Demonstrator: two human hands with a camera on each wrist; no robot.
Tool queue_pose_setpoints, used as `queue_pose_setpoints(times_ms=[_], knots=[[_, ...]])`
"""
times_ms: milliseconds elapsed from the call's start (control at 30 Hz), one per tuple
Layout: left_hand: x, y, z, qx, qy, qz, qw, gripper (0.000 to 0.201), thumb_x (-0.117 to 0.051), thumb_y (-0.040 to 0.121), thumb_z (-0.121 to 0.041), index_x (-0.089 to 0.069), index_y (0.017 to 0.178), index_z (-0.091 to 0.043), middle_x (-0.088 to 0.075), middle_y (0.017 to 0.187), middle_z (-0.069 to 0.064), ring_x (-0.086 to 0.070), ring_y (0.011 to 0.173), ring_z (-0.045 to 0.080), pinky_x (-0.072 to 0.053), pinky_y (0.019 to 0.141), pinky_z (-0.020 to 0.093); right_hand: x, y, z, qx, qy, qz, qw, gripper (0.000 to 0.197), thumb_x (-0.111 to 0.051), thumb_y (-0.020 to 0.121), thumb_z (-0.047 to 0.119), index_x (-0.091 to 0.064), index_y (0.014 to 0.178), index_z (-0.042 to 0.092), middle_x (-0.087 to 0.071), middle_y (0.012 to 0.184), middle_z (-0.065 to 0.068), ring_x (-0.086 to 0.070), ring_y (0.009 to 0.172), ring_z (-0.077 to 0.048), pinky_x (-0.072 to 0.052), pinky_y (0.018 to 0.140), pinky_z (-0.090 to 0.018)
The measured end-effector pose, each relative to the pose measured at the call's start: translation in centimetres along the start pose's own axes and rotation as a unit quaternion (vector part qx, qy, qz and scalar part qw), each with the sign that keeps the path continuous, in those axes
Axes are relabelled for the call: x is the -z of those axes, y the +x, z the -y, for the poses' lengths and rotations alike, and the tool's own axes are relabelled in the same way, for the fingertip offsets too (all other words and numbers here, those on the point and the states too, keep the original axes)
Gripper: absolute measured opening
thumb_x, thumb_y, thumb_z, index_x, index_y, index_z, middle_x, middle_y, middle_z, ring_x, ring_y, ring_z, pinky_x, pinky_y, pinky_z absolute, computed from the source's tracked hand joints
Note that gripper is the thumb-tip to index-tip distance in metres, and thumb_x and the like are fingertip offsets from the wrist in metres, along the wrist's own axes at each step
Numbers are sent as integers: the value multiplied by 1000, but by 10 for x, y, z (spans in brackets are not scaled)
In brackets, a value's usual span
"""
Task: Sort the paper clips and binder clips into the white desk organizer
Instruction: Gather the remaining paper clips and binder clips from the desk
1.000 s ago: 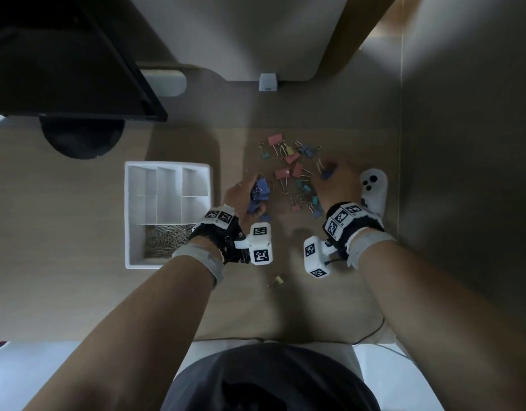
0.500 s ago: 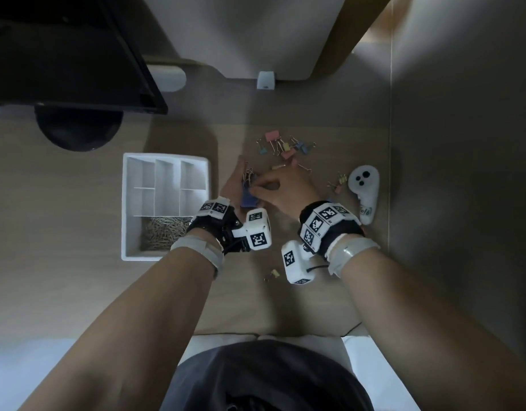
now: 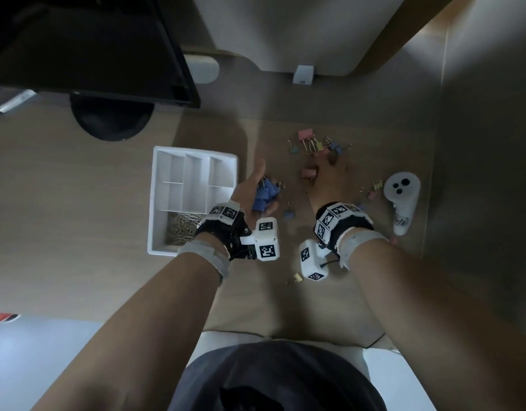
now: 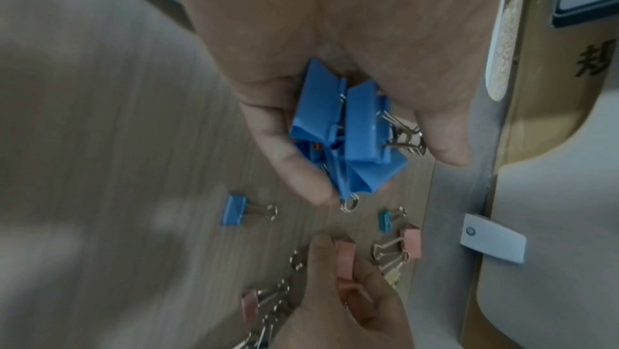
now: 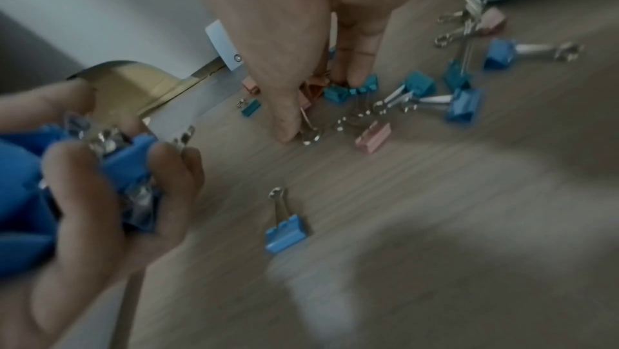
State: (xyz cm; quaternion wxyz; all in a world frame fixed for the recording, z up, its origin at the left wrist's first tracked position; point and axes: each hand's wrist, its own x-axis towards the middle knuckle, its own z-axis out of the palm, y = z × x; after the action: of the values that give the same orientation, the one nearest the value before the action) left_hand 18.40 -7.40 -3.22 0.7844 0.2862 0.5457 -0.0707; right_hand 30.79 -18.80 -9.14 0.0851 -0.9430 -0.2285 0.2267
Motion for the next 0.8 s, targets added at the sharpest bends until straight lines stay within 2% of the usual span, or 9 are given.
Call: queue_pose_setpoints(times_ms=[167,233,300,367,433,567,700,800], knots=[[5,-1,2,-2,-13,0,1000,55,-47,90,-63,-52,72,-12,-53,70,9,-45,35,17,-36,35,19,-2,2,1,0,68,-8,998,25,-74,76,29,-63,98,24,-45,122,-13,-54,100,-36,-54,82,-43],[4,-1,3,-4,-19,-1,1000,54,-49,89,-63,-52,73,-12,-53,71,9,-45,36,18,-36,35,19,0,1,-2,10,75,-11,997,18,-68,76,36,-61,91,28,-46,123,-11,-55,98,-33,-53,81,-40],[4,-1,4,-2,-21,-2,1000,53,-51,88,-63,-53,74,-12,-53,72,9,-47,36,17,-38,34,20,7,0,1,21,87,-1,996,20,-59,77,39,-58,96,31,-51,120,-9,-57,95,-31,-55,80,-42],[3,-3,4,-1,-21,2,1000,53,-52,87,-64,-53,76,-12,-53,72,10,-48,36,17,-38,34,20,14,0,3,27,89,4,996,26,-62,82,28,-60,109,28,-56,121,-7,-60,95,-30,-55,81,-42],[4,-4,5,-2,-19,5,1000,53,-51,88,-64,-52,76,-12,-53,72,10,-48,37,16,-38,34,21,18,-1,4,36,77,1,996,26,-64,86,19,-63,112,21,-59,120,-7,-61,98,-31,-53,79,-39],[6,-7,7,-11,-8,18,1000,53,-49,89,-65,-51,75,-14,-50,71,10,-46,37,17,-35,35,20,19,-6,4,34,45,19,998,28,-65,88,25,-62,115,20,-65,111,-7,-62,101,-32,-53,79,-38],[6,-10,8,-11,0,10,1000,52,-48,90,-63,-49,76,-12,-50,68,8,-45,37,17,-33,38,20,18,-11,2,66,27,10,997,18,-66,83,24,-66,101,22,-67,102,-5,-60,98,-30,-50,80,-37],[5,-12,9,-19,2,13,1000,53,-46,90,-64,-50,76,-12,-50,69,9,-45,38,18,-33,38,21,19,-15,0,71,22,12,997,14,-67,82,21,-66,96,21,-65,104,-6,-54,103,-32,-43,81,-37]])
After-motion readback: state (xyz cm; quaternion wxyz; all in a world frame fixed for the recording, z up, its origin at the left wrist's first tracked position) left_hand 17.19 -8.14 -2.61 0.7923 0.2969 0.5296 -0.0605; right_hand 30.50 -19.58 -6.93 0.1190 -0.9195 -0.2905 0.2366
